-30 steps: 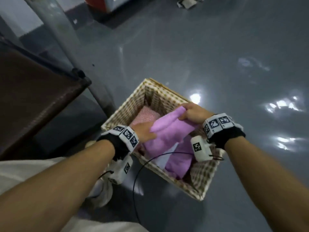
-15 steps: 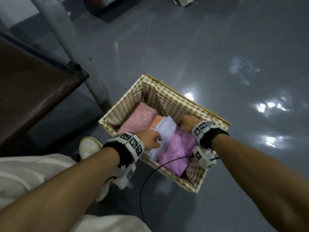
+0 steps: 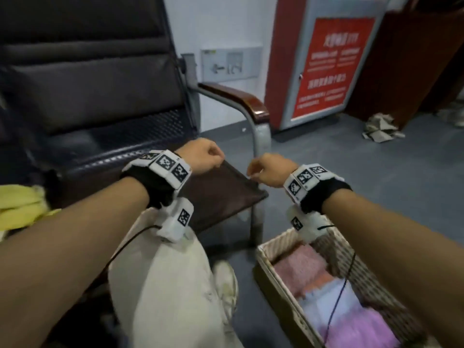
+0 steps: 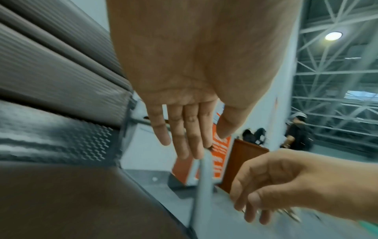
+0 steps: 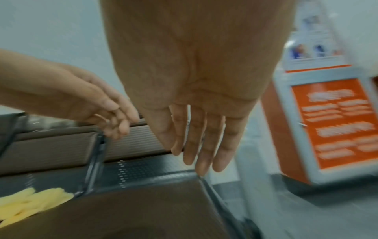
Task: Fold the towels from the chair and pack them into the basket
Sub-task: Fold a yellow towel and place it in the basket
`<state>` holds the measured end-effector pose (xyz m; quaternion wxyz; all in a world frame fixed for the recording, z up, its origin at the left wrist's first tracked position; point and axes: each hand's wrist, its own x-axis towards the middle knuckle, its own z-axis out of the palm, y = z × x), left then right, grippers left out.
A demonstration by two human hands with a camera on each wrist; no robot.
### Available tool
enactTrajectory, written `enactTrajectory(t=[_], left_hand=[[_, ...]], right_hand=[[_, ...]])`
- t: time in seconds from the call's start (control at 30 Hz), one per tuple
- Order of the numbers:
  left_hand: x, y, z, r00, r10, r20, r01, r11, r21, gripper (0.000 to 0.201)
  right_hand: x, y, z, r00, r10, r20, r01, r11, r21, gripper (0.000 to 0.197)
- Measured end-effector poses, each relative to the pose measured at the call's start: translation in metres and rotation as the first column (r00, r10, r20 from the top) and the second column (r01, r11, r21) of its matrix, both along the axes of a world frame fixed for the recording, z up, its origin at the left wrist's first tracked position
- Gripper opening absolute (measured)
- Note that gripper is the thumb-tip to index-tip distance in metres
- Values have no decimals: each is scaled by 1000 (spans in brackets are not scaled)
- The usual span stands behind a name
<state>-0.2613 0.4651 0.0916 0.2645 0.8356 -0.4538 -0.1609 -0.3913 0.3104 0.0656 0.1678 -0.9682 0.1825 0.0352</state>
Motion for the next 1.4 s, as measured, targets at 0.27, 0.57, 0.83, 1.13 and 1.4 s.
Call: enactTrajectory(t=[0.27, 0.57, 0.83, 1.13, 1.4], left_hand=[[109, 182, 28, 921, 385, -56, -389, 917, -85, 8], [169, 353, -49, 795, 606, 16, -586, 761, 278, 24], [205, 436, -100, 642, 763, 74, -707, 552, 442, 45], [221, 459, -117, 655, 756, -1, -663, 576, 478, 44], [218, 423, -102, 680, 733, 25, -686, 623, 376, 47]], right_hand=[[167, 136, 58, 909, 398, -123, -417, 865, -279, 21], [278, 262, 4, 749, 642, -163, -663, 727, -178, 20], [357, 351, -74, 738, 668, -93, -668, 743, 36, 24], [394, 405, -116, 768, 613, -186, -632, 773, -62, 31], [385, 402, -108, 807, 579, -119, -582, 813, 14, 24]])
